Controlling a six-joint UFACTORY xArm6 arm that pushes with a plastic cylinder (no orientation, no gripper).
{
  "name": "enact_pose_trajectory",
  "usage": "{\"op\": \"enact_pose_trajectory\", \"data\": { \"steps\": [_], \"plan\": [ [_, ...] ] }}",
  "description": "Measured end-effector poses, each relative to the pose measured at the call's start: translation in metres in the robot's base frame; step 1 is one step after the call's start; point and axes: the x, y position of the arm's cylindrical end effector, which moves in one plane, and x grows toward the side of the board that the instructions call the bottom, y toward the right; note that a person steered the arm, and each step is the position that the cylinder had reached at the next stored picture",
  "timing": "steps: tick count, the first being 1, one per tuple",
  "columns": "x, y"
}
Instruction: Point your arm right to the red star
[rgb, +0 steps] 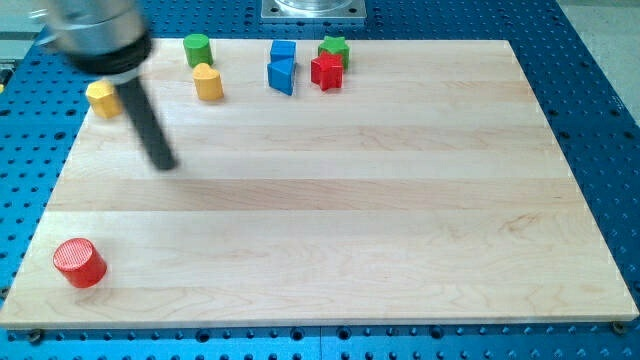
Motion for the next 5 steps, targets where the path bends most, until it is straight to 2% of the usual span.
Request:
{"op": "enact_pose_trajectory", "data": {
  "steps": [1, 2, 3, 5],
  "plan": [
    [-0.033, 0.120],
    [-0.082, 0.213],
    [-0.145, 0.242],
    [-0.160, 0.229]
  ]
}}
